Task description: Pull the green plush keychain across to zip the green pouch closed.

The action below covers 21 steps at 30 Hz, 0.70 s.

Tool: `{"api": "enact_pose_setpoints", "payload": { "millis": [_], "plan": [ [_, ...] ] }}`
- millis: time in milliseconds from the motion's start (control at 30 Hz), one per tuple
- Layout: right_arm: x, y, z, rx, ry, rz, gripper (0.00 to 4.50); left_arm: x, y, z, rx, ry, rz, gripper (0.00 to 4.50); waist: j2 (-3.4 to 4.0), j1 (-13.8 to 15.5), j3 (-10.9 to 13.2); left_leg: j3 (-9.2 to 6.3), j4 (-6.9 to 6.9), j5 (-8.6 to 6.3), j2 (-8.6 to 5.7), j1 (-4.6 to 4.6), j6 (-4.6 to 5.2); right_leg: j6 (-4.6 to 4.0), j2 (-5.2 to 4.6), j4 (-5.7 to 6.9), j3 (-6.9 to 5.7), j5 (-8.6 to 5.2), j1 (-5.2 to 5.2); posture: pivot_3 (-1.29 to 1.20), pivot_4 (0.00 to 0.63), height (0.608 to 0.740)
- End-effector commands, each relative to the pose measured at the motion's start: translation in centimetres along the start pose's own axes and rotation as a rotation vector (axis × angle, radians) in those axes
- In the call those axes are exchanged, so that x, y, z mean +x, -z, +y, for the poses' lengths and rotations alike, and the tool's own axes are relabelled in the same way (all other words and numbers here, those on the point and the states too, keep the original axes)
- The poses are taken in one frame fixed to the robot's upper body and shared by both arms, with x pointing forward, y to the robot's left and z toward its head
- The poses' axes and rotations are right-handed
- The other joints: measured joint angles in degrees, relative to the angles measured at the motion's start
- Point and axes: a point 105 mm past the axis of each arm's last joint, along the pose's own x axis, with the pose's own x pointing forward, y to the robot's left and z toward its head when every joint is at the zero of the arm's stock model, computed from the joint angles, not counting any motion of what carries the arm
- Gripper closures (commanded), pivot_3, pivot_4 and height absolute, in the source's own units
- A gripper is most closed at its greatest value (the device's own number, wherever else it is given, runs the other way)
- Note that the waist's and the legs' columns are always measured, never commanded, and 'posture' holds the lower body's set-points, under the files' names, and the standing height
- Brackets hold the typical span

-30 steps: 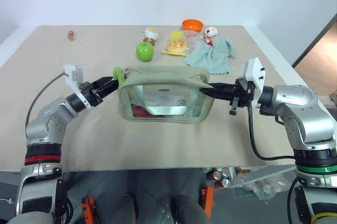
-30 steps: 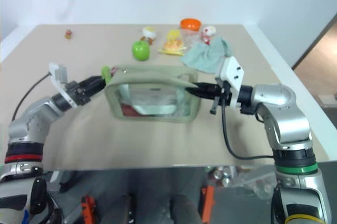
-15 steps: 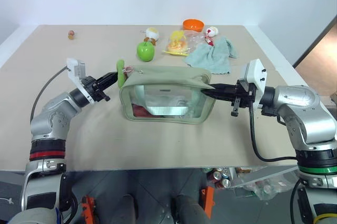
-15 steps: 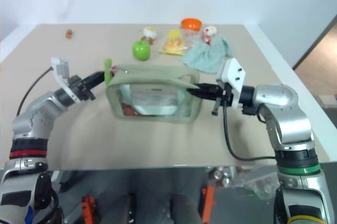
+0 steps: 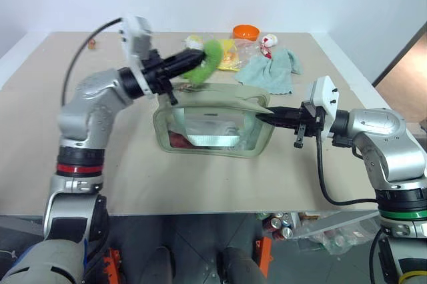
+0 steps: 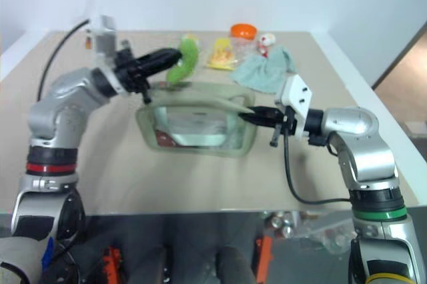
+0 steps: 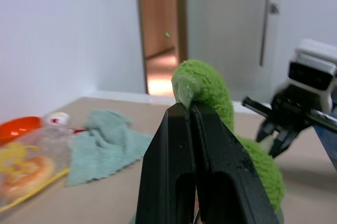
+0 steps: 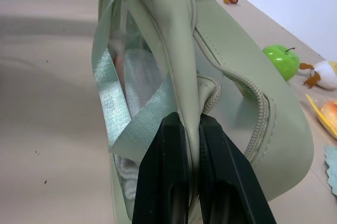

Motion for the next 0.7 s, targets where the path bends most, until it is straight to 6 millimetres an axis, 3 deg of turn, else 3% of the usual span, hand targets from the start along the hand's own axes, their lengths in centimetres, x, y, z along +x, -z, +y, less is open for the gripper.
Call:
{"api": "enact_pose_setpoints", "payload": {
  "millis": [33, 133, 167, 367, 500, 700],
  "plan": [
    [0.0, -1.0, -0.2, -0.052, 0.01, -0.016, 4.5, 0.8, 0.6, -0.5, 0.064, 0.068, 0.096, 4.47, 0.01, 0.0, 0.0, -0.02, 0.0, 0.0, 0.0, 0.0, 0.0, 0.0, 0.01, 0.0, -0.01, 0.0, 0.0, 0.0, 0.15, 0.74],
    [-0.1, -0.9, -0.2, -0.055, 0.013, -0.016, 4.5, 0.5, 1.4, -0.5, 0.048, 0.086, 0.15, 4.47, 0.02, 0.0, 0.0, -0.05, -0.01, 0.0, 0.0, -0.01, 0.0, 0.01, 0.01, 0.0, -0.02, -0.01, -0.01, 0.0, 0.15, 0.74],
    [-0.1, -1.0, -0.3, -0.056, 0.015, -0.017, 4.5, 0.3, 1.4, -0.3, 0.044, 0.077, 0.158, 4.19, 0.02, 0.0, 0.0, -0.05, -0.01, 0.0, 0.0, -0.01, 0.0, 0.02, 0.0, 0.0, -0.02, -0.02, 0.0, 0.0, 0.15, 0.74],
    [0.2, -1.0, -0.2, -0.059, 0.009, -0.021, 4.5, -1.1, 0.2, 0.1, 0.086, 0.045, 0.175, 2.22, 0.02, 0.0, 0.0, -0.05, 0.0, 0.0, 0.0, 0.0, 0.0, 0.02, 0.01, 0.0, -0.02, -0.02, 0.0, 0.0, 0.15, 0.74],
    [0.4, -0.9, -0.3, -0.059, 0.001, -0.021, 4.5, -2.9, -1.4, -0.5, 0.128, 0.034, 0.193, 0.53, 0.03, -0.1, 0.0, -0.06, -0.01, 0.0, 0.0, -0.01, 0.0, 0.02, 0.0, 0.0, -0.03, -0.02, -0.01, 0.0, 0.15, 0.74],
    [1.0, -0.8, -0.3, -0.058, -0.034, -0.031, 4.5, -6.2, -1.4, -1.9, 0.13, -0.059, 0.258, 0.53, 0.04, -0.2, 0.0, -0.1, -0.04, 0.0, 0.02, 0.04, 0.01, 0.0, 0.0, 0.02, -0.05, -0.03, 0.01, 0.0, 0.15, 0.74]
  ]
}}
